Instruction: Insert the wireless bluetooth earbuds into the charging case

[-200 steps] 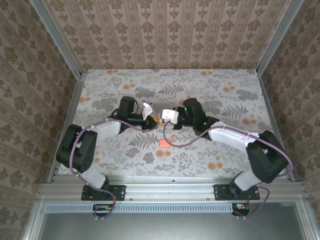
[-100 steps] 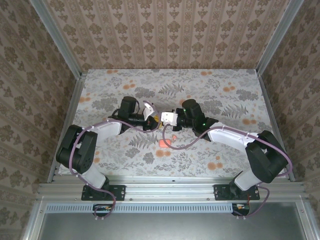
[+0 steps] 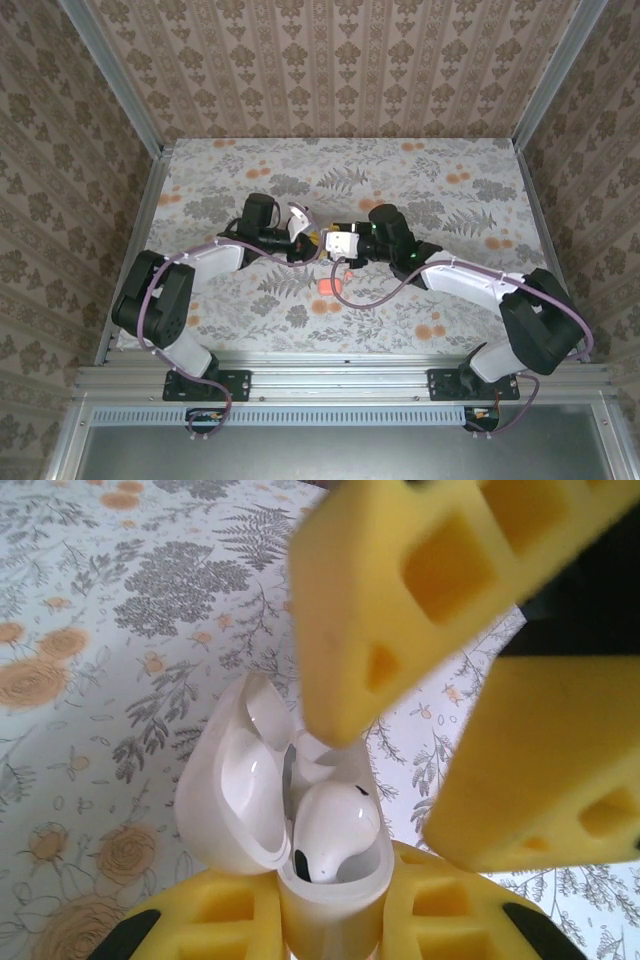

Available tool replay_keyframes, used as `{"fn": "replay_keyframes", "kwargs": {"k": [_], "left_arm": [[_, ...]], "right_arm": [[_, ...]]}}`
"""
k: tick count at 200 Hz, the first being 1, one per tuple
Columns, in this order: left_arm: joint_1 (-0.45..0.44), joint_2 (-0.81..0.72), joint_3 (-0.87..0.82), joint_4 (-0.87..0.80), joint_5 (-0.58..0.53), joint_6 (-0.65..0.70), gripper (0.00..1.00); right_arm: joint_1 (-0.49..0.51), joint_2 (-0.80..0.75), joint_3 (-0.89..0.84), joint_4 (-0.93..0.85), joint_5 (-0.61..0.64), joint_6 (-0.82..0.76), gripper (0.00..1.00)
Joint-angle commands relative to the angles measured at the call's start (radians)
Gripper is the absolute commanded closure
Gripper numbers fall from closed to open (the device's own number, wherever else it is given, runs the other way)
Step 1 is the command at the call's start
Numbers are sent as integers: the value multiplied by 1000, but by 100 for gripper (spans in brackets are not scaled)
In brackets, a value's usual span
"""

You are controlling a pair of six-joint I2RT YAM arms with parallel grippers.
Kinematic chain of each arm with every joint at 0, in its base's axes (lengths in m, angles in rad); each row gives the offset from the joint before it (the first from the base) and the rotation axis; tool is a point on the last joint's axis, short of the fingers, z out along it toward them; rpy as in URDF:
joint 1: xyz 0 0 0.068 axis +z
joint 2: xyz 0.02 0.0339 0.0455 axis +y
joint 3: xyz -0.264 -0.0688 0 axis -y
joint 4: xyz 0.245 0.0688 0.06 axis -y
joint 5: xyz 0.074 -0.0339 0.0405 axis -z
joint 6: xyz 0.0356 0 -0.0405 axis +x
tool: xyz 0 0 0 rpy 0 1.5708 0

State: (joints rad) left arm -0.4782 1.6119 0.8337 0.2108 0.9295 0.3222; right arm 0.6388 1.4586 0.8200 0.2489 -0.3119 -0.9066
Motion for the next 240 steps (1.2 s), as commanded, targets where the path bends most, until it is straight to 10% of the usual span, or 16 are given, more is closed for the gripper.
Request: {"fn": "replay_keyframes", "kwargs": {"k": [1,68,151,200,240], "left_arm": [[-1,-40,3,54,0,-3,92],[-16,-71,-75,165,-178,-1,92],[-62,-95,-154,231,-406,-58,92],[-68,-171,-201,204,-427,-72,92],[-69,-258,-236,130,-429,-56,92]], "right_arm": [[4,-54,-20,-49,-52,30,57],[-106,-185,-44,-90,-78,403,57],[-309,-128,186,-860,46,1016,57],[-336,26,383,-1234,273,633,52],[-350,-27,369,-1225,198,88,47]]}}
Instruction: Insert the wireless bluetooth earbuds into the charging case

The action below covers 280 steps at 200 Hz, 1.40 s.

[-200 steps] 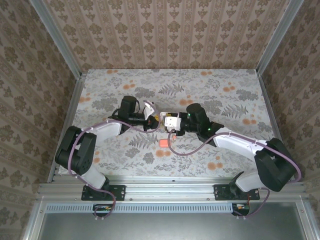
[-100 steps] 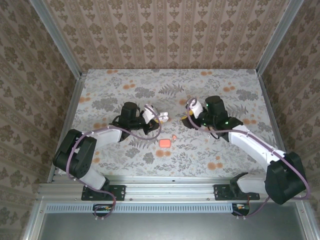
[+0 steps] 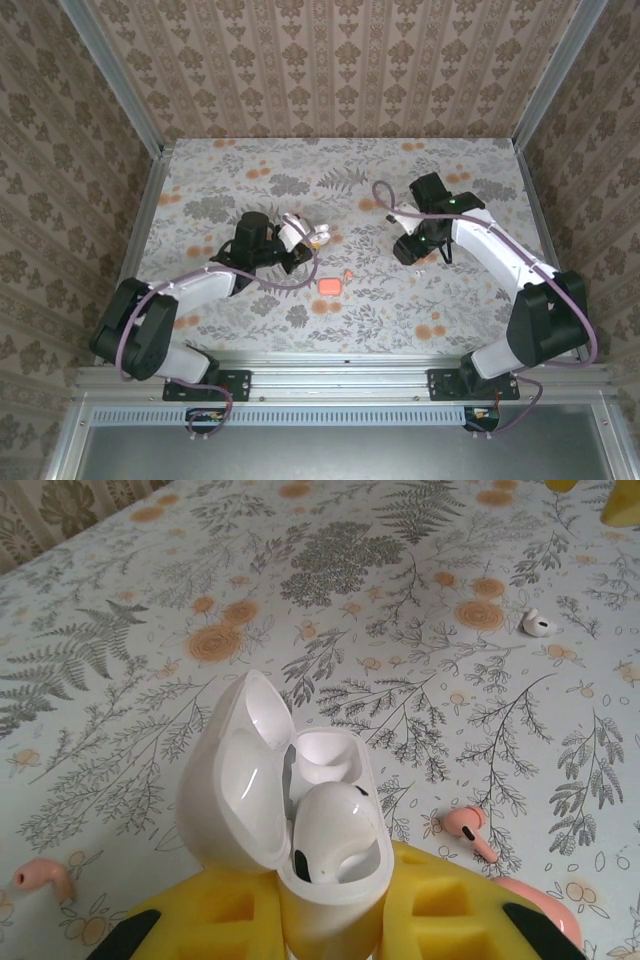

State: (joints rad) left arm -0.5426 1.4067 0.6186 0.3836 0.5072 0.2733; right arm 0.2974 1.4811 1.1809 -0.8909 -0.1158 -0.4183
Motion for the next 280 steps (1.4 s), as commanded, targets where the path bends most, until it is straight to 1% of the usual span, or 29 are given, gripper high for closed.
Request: {"fn": "replay_keyframes", "kwargs": {"k": [1,22,30,42,63,76,90,131,170,208,280], "left_arm": [[-5,-54,-22,-45,-7,-6,92],[-4,-75,-29,-74,-6,18,92],[-3,-77,-25,-87,-7,28,92],[-3,-74,-19,-100,-12,33,92],[-2,-69,-22,-101,-16,40,92],[-2,-66,-25,-99,-17,38,92],[-2,-63,-28,-92,-13,32,92],[-1,-52,-29,-92,-17,32,92],[0,-49,-29,-97,-19,30,92],[1,-46,-26,-102,-21,31,92],[1,-42,-13,-138,-35,47,92]], "right_arm": [[-9,-51,7,-85,0,-414,47],[-42,-76,-5,-94,-79,-653,43],[-55,-73,-10,-100,-86,-733,43],[-64,-50,-15,-117,-57,-840,42],[-64,1,-54,-117,43,-1017,44],[-64,10,-104,-54,76,-1106,45],[-66,16,-155,24,84,-1179,45],[-66,84,-197,135,54,-1263,45],[-67,135,-195,186,58,-1271,45],[-70,175,-182,180,70,-1296,49],[-76,239,-128,162,92,-1312,52]]}}
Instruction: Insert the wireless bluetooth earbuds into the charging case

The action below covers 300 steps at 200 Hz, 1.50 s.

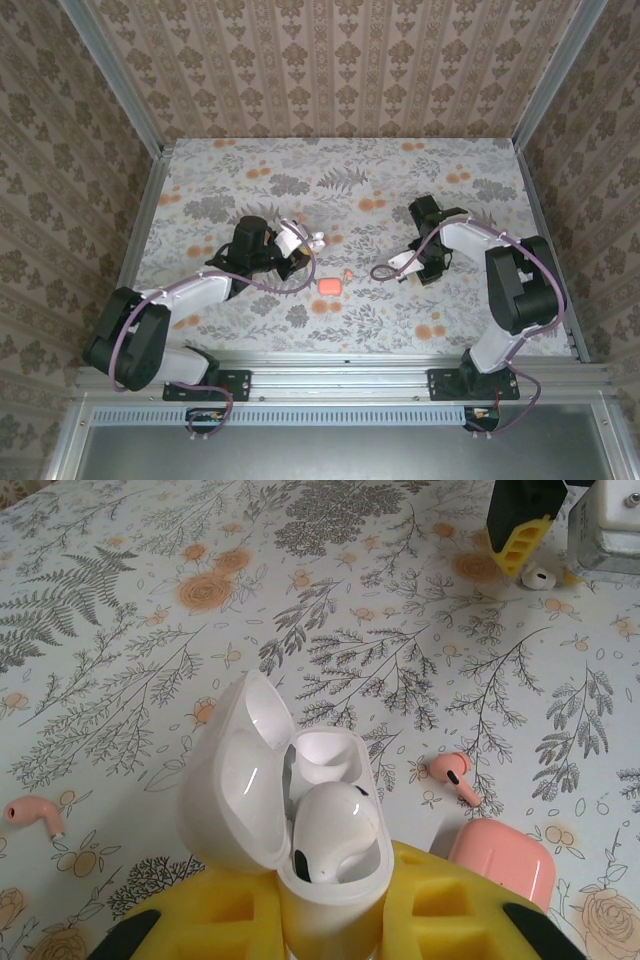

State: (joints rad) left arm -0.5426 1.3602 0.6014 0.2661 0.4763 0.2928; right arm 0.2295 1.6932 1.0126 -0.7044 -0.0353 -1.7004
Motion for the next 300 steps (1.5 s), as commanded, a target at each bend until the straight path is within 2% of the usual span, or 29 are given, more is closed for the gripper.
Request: {"fn": "replay_keyframes", "kwargs": {"k": [1,147,231,300], "left_arm": [[1,4,5,-21,-5,27,92],[7,8,12,-35,-10,26,92],[10,16,17,-35,-8,20,92],[12,26,21,-33,-5,19,92]], "right_arm": [[-8,28,41,-24,12,-31,52],[-17,45,14,-14,-5,-54,57],[-13,38,-7,-11,-20,-52,67],[-4,-31,-47,11,-44,-8,74]]}}
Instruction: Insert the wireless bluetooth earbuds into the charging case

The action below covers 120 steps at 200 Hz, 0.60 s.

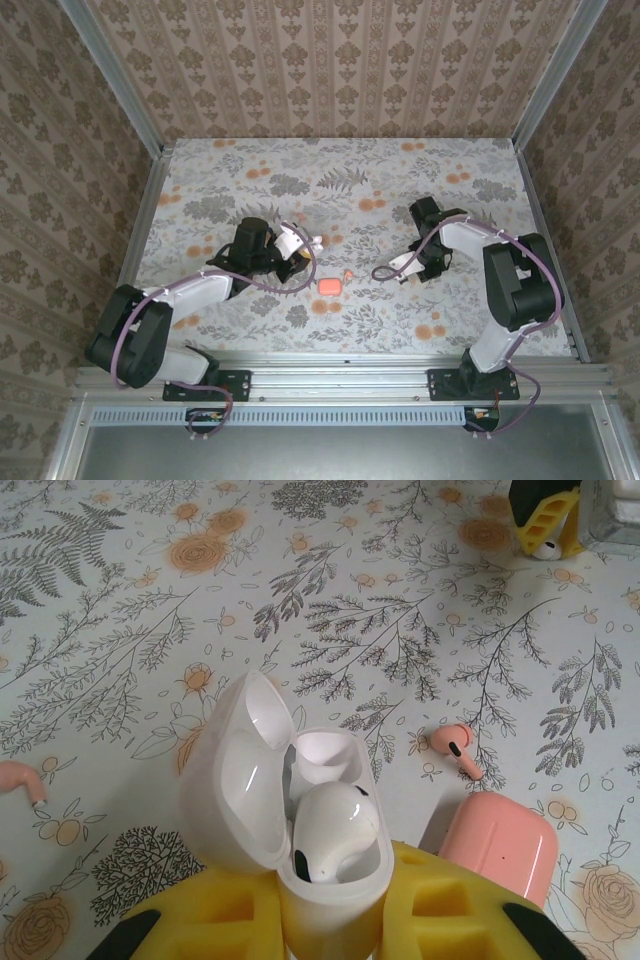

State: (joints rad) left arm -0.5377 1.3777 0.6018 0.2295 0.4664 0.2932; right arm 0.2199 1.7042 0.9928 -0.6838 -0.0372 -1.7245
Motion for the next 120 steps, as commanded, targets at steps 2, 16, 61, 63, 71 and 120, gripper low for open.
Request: {"fn": "replay_keyframes", "kwargs": {"k": [2,16,61,63,71,120], "left_arm": [[7,9,21,3,6,19,92],[6,10,21,4,8,16,92],[6,13,10,52,10,-8,92],[6,14,9,54,11,-9,92],[6,16,6,67,12,-19,92],[-7,33,-58,243,-4,-104,92]], "right_arm": [[6,-46,-29,-7,-44,18,74],[5,-64,-29,3,-56,52,76],[-4,-126,1,36,-157,240,78],[-4,-128,3,36,-161,249,78],[-4,-136,6,41,-180,291,79],[2,-243,-12,176,-338,637,79]]}}
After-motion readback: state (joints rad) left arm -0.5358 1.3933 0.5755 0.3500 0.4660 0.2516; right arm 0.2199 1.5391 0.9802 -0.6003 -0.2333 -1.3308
